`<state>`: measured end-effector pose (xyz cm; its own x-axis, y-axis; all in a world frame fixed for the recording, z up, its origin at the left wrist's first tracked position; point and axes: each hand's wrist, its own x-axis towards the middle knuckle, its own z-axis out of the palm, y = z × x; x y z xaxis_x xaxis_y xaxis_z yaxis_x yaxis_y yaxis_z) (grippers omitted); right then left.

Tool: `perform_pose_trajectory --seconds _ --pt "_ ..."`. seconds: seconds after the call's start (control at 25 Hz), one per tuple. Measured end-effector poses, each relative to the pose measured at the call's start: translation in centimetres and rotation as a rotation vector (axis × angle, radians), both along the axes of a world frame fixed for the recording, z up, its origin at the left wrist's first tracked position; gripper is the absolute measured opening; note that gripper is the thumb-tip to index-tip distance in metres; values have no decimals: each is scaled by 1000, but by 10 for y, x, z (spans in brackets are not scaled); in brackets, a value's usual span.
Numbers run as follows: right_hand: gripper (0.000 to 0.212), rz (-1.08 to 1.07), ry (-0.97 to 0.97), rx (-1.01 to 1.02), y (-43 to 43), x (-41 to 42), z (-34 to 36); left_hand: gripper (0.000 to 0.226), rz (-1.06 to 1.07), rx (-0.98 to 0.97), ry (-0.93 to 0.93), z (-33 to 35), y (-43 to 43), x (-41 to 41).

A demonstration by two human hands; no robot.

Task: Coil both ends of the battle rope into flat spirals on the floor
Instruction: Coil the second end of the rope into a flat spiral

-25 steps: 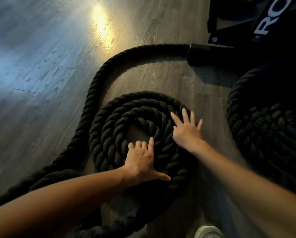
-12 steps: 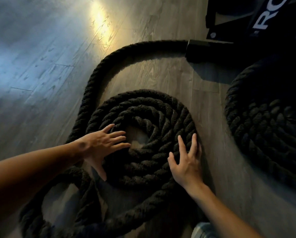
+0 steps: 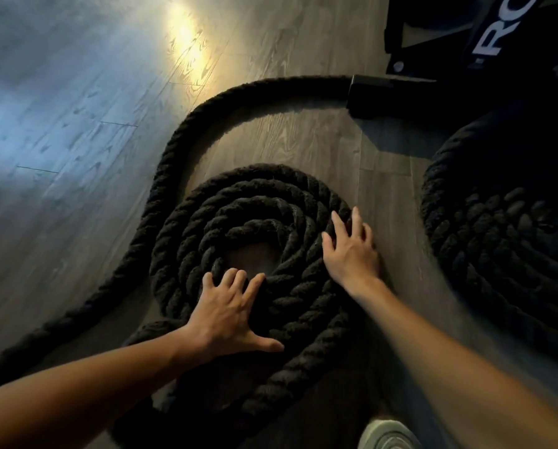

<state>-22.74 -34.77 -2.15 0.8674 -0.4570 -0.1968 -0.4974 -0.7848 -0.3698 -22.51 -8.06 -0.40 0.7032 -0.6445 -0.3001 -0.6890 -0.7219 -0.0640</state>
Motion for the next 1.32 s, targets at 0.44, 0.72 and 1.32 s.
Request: perform_pose_trajectory --seconds 0.44,0.72,1.32 --pt "80 -497 -127 319 108 -128 -8 60 867 -379 70 2 78 112" --pt "60 -241 -195 271 10 -48 -15 104 990 -449 301 14 96 114" --pt "72 -526 -191 402 87 -97 -25 65 1188 -827 429 -11 90 73"
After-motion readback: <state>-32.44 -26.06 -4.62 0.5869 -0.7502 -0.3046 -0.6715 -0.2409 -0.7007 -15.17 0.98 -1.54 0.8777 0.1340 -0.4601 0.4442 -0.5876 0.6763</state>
